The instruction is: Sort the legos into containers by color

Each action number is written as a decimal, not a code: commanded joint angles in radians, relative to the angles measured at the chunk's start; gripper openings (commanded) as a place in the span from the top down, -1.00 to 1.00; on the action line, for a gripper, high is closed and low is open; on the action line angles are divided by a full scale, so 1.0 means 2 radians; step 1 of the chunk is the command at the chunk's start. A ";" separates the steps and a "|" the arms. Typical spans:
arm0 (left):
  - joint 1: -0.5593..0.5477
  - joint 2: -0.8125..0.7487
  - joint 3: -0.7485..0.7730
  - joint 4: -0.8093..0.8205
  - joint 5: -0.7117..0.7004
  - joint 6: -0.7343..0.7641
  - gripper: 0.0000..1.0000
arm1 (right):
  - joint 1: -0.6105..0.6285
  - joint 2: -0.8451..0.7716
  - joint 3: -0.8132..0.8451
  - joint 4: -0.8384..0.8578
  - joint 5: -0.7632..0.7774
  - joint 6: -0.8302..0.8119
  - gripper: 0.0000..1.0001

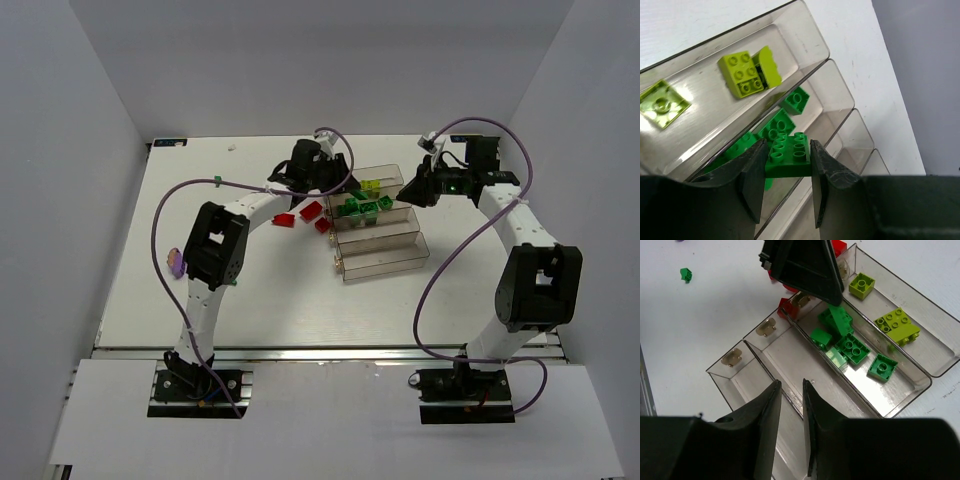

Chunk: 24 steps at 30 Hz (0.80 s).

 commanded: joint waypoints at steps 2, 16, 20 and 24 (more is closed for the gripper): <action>-0.015 0.013 0.047 -0.004 0.002 -0.007 0.47 | 0.000 -0.026 -0.006 0.006 -0.021 0.007 0.40; -0.019 -0.039 0.033 0.000 -0.047 -0.012 -0.96 | 0.000 -0.040 -0.012 -0.011 -0.038 -0.018 0.12; -0.013 -0.115 -0.023 -0.008 -0.085 -0.008 -0.96 | 0.005 -0.045 -0.011 -0.051 -0.069 -0.094 0.11; 0.007 -0.209 -0.114 -0.051 -0.151 -0.020 -0.96 | 0.032 -0.041 0.001 -0.212 -0.105 -0.282 -0.03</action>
